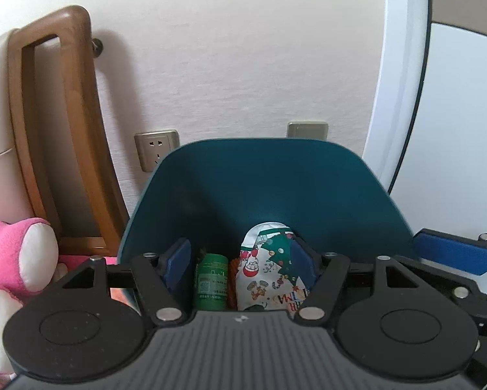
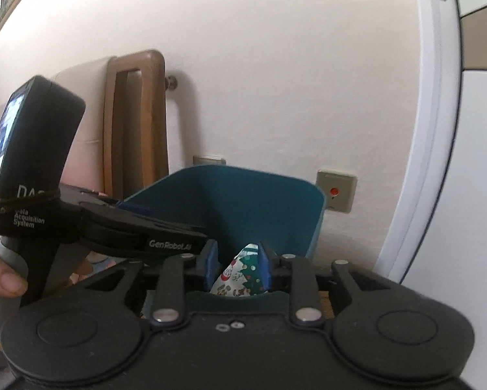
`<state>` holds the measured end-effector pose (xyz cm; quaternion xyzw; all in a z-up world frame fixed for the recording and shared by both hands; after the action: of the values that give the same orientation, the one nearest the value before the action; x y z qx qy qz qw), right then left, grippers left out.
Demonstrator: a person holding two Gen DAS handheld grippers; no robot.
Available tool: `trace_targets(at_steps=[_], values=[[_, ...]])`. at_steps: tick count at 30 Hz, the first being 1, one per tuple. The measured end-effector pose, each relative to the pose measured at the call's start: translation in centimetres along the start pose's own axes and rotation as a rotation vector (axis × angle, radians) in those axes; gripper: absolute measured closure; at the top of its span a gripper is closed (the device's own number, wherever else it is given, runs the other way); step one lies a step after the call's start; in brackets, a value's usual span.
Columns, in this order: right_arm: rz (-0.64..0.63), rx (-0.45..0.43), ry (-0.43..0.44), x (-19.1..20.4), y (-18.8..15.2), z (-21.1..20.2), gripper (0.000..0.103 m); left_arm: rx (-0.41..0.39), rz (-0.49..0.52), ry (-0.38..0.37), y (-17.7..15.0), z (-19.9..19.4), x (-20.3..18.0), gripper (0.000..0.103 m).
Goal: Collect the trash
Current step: 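Open left gripper to drop the marker while right releases the bag, then lower both grippers back down to the floor trash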
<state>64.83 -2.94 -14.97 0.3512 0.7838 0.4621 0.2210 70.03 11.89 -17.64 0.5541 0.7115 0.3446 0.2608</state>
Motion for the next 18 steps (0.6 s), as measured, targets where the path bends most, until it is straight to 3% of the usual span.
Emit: trace_targets(at_steps=[4, 13, 17, 18], values=[[0.002, -0.02, -0.003, 0.5, -0.2, -1.9, 0.063, -0.026, 0.01, -0.014, -0.5, -2.3, 0.2, 0.035], [0.03, -0.055, 0.049, 2.2, -2.7, -6.5, 0.062, -0.07, 0.09, -0.081, -4.8, -7.5, 0.9, 0.03], [0.037, -0.06, 0.071, 2.8, -5.0, -7.8, 0.046, -0.068, 0.109, -0.116, -7.7, -8.9, 1.5, 0.03], [0.038, -0.057, 0.076, 2.9, -5.6, -8.0, 0.046, -0.064, 0.111, -0.13, -8.5, -9.1, 1.7, 0.03]])
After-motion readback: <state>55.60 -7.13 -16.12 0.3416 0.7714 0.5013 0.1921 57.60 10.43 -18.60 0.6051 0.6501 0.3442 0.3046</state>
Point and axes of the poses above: each gripper's, at about its wrist camera, not at the fingertips, and z roughly the way its jaws point, x to its left, y to its top, the point moved 4 cm from there along z, roughly the way its jaws point, and after that the axes turned 2 degrees about -z, right-handed, at the moved point
